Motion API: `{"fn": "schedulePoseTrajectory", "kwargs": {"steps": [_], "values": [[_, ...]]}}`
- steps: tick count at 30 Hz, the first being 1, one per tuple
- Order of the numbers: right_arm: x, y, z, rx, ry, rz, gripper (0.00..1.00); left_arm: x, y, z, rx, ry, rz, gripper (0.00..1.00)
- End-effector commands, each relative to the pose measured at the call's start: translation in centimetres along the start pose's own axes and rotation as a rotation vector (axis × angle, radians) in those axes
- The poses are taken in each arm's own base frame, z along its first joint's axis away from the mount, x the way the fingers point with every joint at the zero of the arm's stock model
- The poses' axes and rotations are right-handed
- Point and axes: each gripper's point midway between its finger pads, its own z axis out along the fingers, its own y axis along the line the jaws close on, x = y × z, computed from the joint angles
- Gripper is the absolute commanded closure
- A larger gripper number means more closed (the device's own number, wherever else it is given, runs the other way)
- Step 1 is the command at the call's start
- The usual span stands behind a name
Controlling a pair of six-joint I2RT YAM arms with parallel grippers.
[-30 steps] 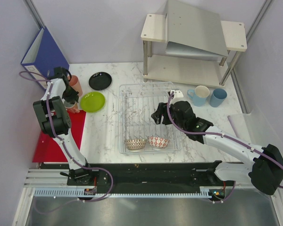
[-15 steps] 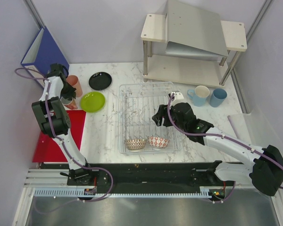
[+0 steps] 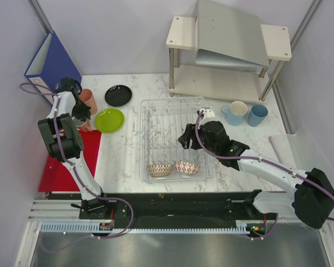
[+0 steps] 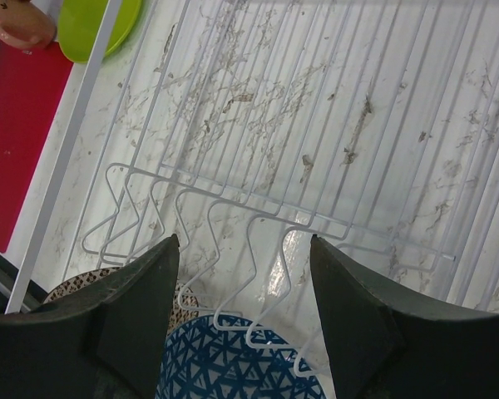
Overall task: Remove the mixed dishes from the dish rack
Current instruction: Place the cup at the center of the board.
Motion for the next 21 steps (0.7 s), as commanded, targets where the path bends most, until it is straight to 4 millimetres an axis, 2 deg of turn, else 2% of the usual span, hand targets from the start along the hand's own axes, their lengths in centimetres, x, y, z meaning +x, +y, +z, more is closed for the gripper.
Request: {"fn": "schedulePoseTrajectory", "kwargs": {"steps": [1, 6, 8, 10, 12, 16, 21], "values": [[-1.0, 1.0, 0.3, -0.042, -0.029, 0.013, 0.29, -0.2, 0.4, -0.2, 0.0, -0.018, -0.001, 0.79], [-0.8, 0.9, 0.1, -0.045, -0.031, 0.015, 0.29, 0.5, 0.6, -0.7, 0.01, -0.013, 0.005, 0.71], [-0.8, 0.8, 0.1, -0.041, -0.033, 0.015, 0.28, 1.2, 1.1, -0.9, 0.006, -0.007, 0.006, 0.63], [-0.9, 0.9, 0.1, -0.047, -0.034, 0.015, 0.29, 1.2, 1.4, -1.7, 0.009, -0.029, 0.004, 0.48], [-0.8, 1.2, 0.0, -0.061, -0.033, 0.02, 0.29, 1.9, 2.0, -1.9, 0.0, -0.025, 0.002, 0.41], [-0.9, 1.5, -0.2, -0.081, -0.033, 0.025, 0.29, 1.7, 2.3, -3.8, 0.011, -0.067, -0.006, 0.27], [-1.1, 1.7, -0.6, -0.092, -0.045, 0.027, 0.29, 1.0, 1.7, -6.0, 0.057, -0.11, -0.018, 0.23]]}}
